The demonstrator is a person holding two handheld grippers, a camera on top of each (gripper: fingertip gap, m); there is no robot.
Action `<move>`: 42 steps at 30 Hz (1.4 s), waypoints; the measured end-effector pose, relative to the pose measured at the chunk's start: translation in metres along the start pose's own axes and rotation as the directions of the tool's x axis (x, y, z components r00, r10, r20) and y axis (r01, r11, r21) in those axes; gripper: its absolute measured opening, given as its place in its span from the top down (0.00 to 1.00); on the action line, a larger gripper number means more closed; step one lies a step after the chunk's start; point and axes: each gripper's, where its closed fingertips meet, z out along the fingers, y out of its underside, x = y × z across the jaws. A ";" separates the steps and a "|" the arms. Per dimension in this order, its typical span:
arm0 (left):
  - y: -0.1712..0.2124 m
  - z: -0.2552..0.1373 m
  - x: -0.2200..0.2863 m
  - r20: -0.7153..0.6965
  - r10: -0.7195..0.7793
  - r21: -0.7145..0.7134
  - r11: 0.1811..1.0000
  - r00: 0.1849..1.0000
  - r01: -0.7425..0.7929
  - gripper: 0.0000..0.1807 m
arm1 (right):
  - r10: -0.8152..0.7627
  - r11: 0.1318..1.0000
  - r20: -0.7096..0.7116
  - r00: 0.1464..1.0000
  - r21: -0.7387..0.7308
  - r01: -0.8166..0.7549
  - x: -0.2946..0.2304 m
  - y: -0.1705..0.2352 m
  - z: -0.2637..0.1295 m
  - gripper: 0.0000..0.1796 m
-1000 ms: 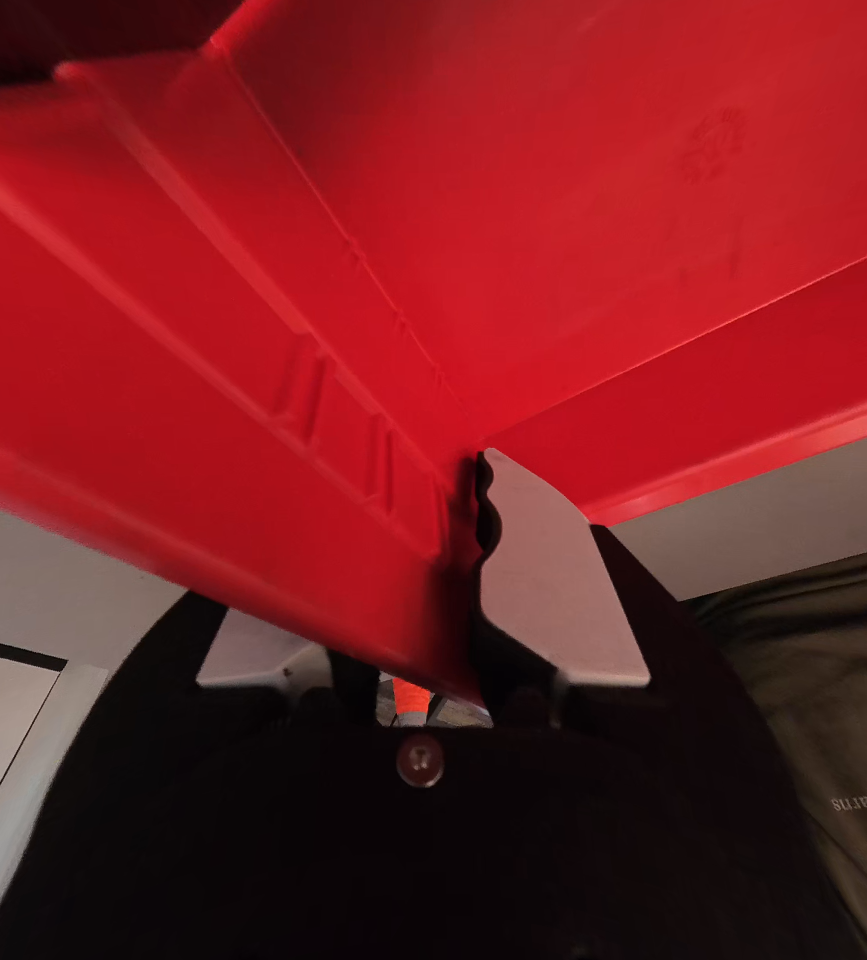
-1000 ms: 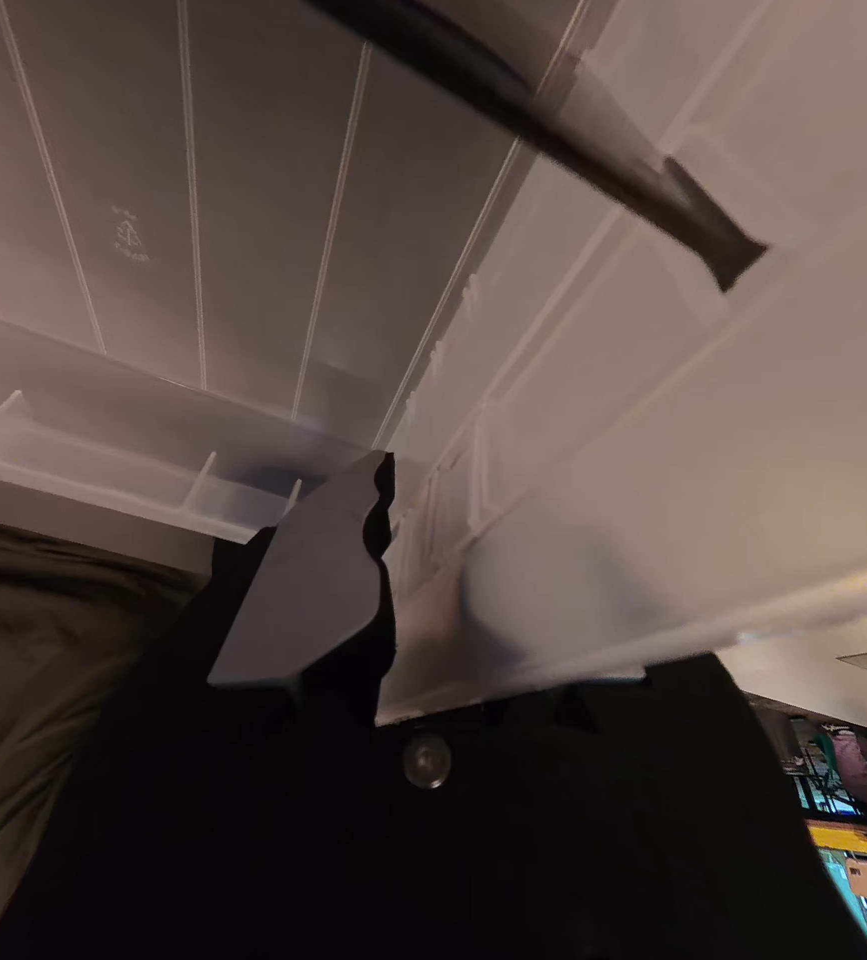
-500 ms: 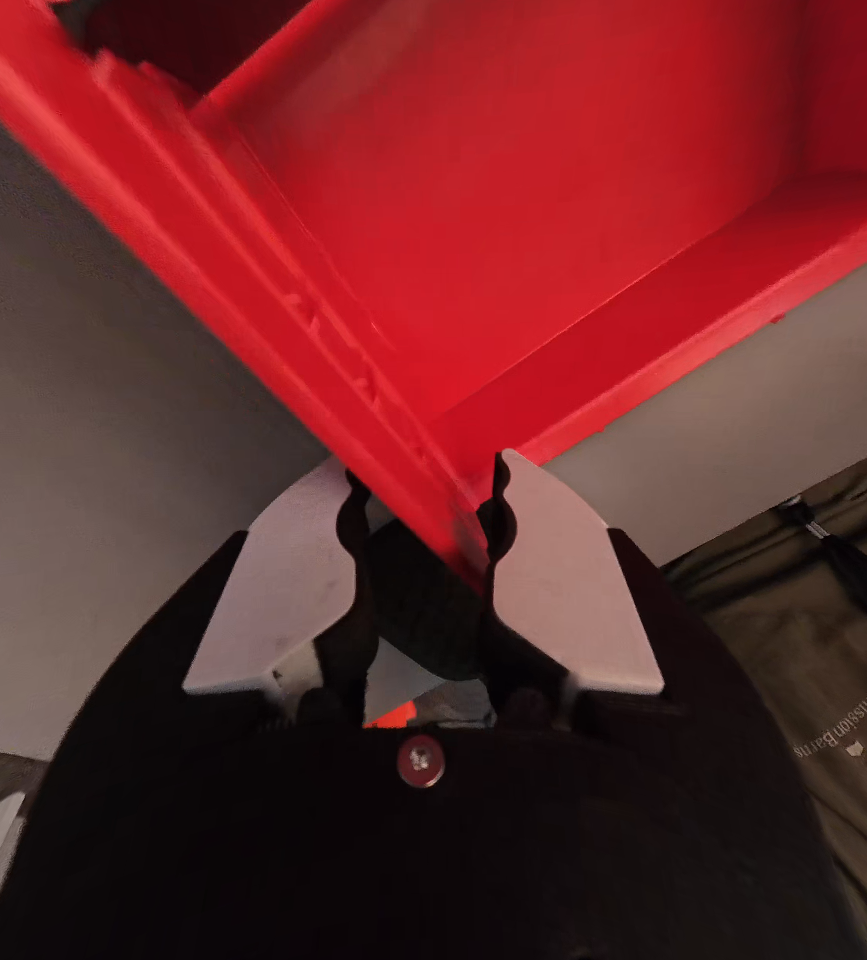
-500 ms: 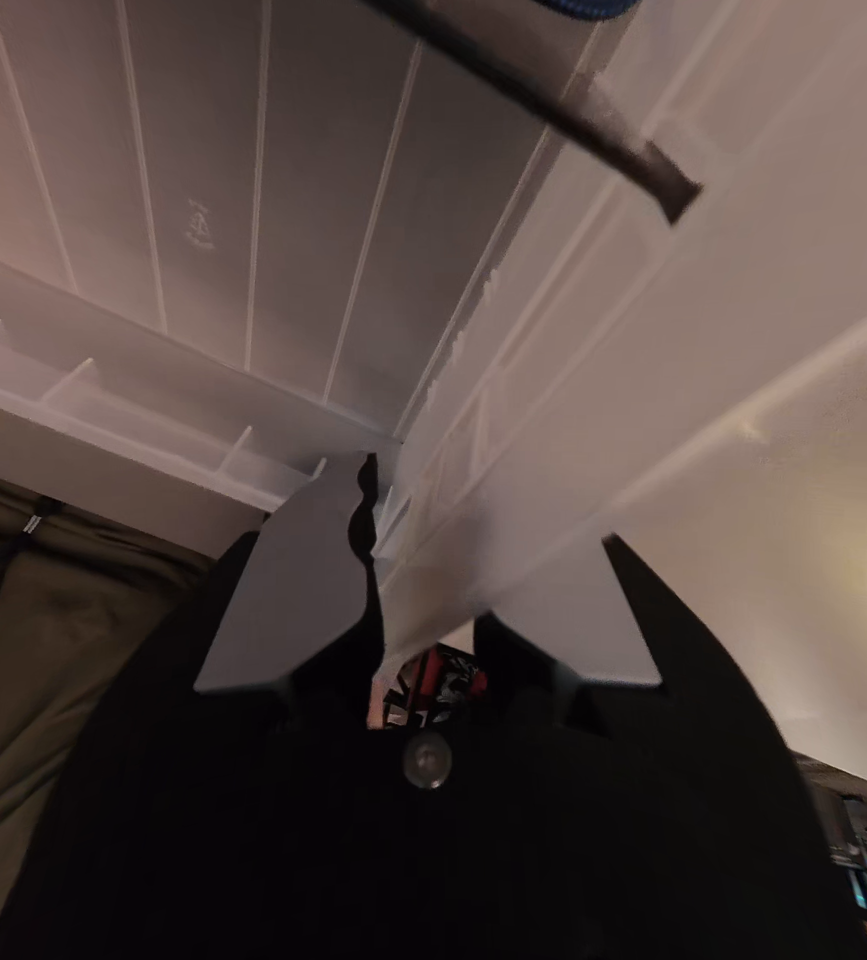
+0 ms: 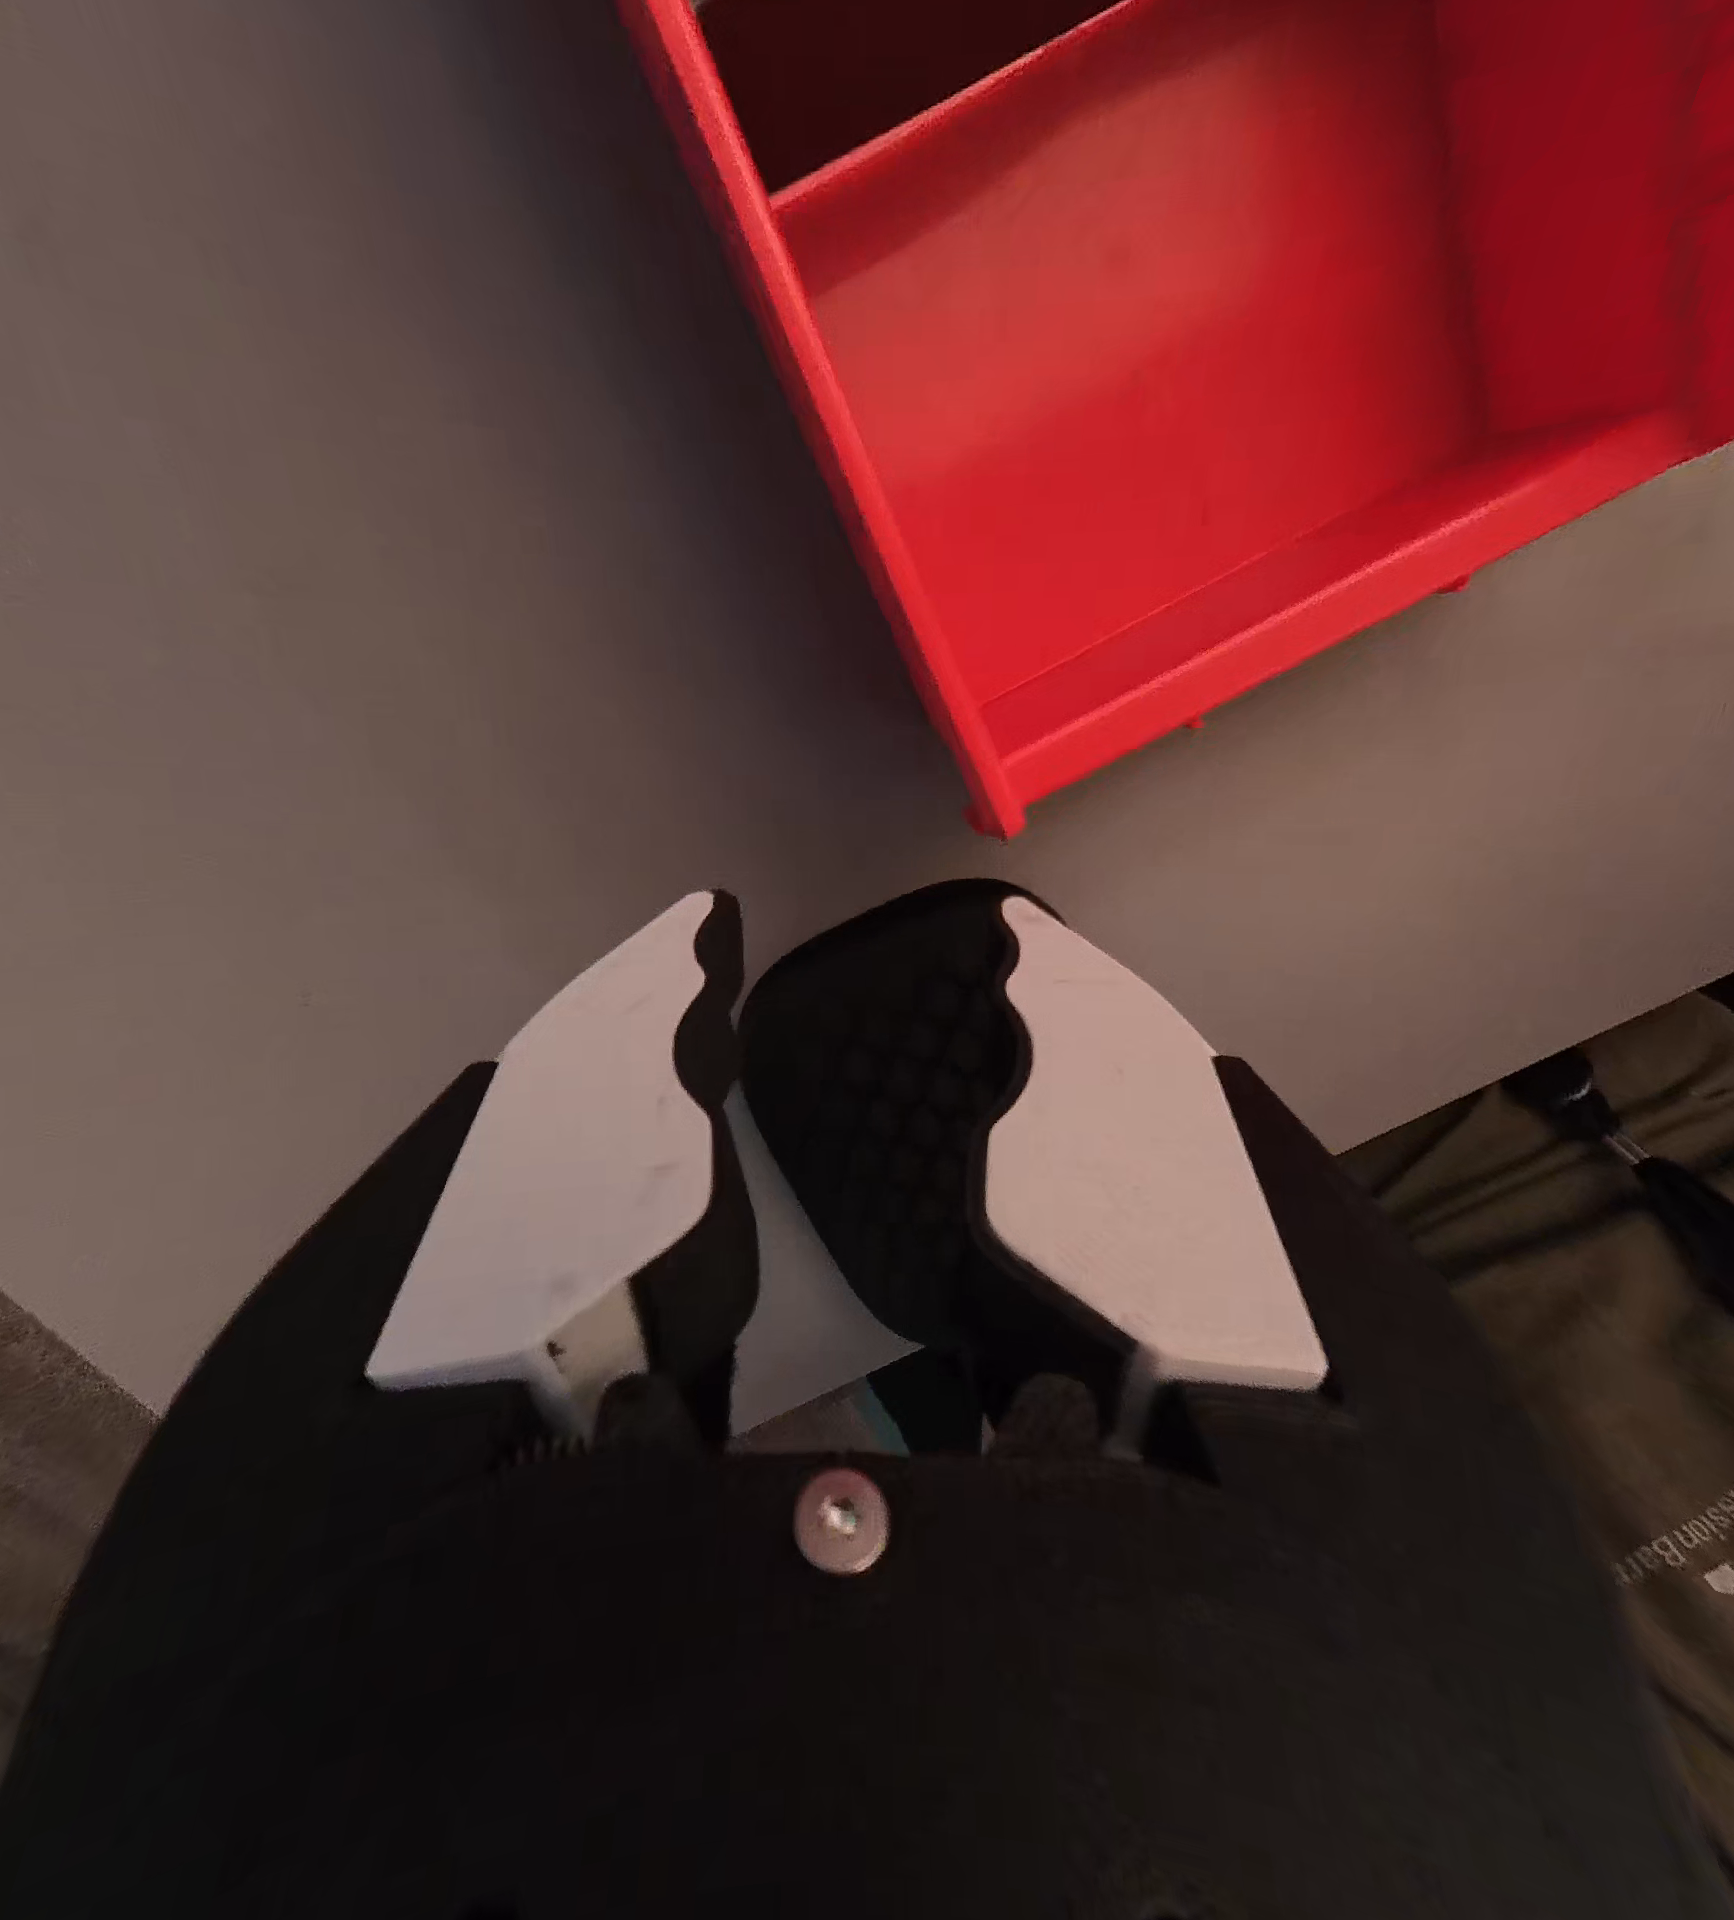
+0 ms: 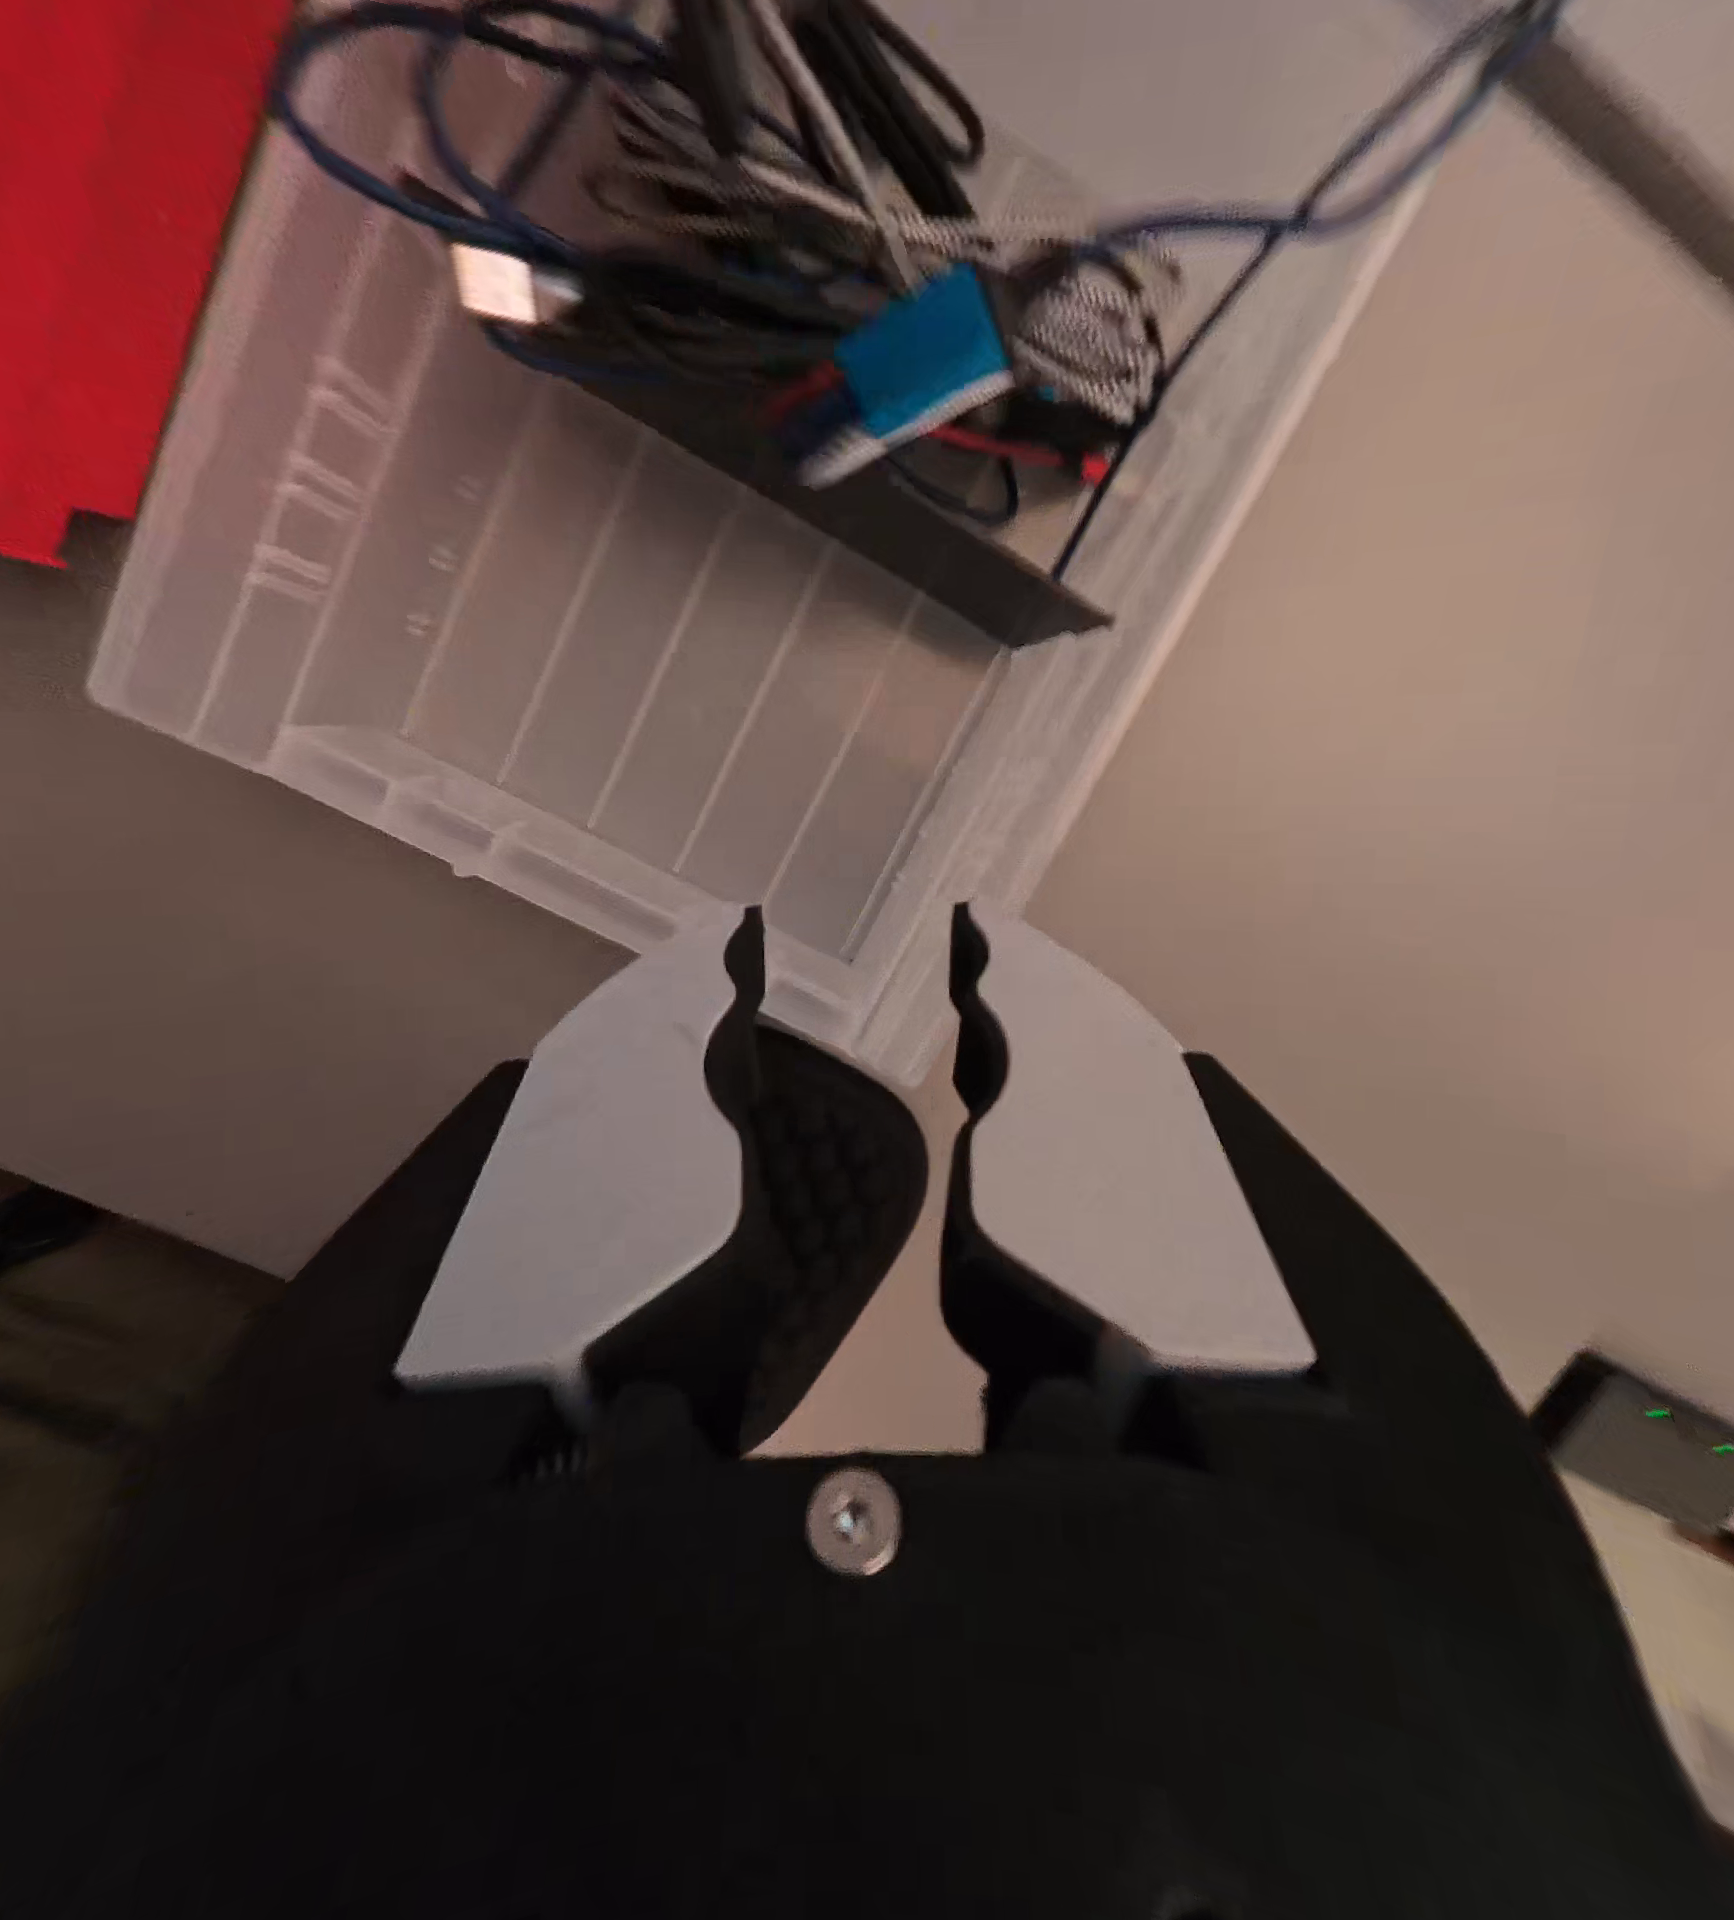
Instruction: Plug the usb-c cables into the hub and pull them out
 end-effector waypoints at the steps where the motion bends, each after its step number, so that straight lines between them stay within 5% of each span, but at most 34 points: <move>1: 0.001 -0.003 0.000 -0.001 0.003 0.017 1.000 1.000 -0.003 0.75 | -0.054 0.998 -0.032 0.998 0.030 0.055 -0.009 -0.007 -0.006 0.81; 9: 0.009 -0.026 0.003 0.005 0.026 0.121 0.992 1.000 -0.026 0.75 | -0.391 0.795 -0.198 0.899 0.420 0.439 -0.115 -0.098 -0.034 0.78; 15: 0.008 -0.029 0.006 0.001 0.058 0.141 0.988 0.998 -0.058 0.75 | -0.492 0.780 0.057 0.868 0.471 0.411 -0.194 -0.145 0.009 0.74; 20: 0.005 -0.027 0.009 -0.001 0.080 0.130 0.988 0.997 -0.080 0.75 | -0.348 0.934 0.258 0.901 0.174 0.311 -0.193 -0.164 0.068 0.70; 24: 0.005 -0.025 0.012 0.002 0.108 0.118 0.987 0.994 -0.107 0.75 | -0.196 0.975 0.255 0.947 -0.057 0.217 -0.169 -0.167 0.099 0.70; 38: -0.004 -0.026 0.025 0.034 0.199 0.120 0.972 0.979 -0.201 0.76 | 0.210 0.920 0.330 0.920 -0.386 -0.072 -0.184 -0.137 0.157 0.77; 42: -0.007 -0.025 0.030 0.037 0.215 0.119 0.969 0.976 -0.218 0.77 | 0.211 0.905 0.325 0.922 -0.421 -0.059 -0.193 -0.133 0.167 0.84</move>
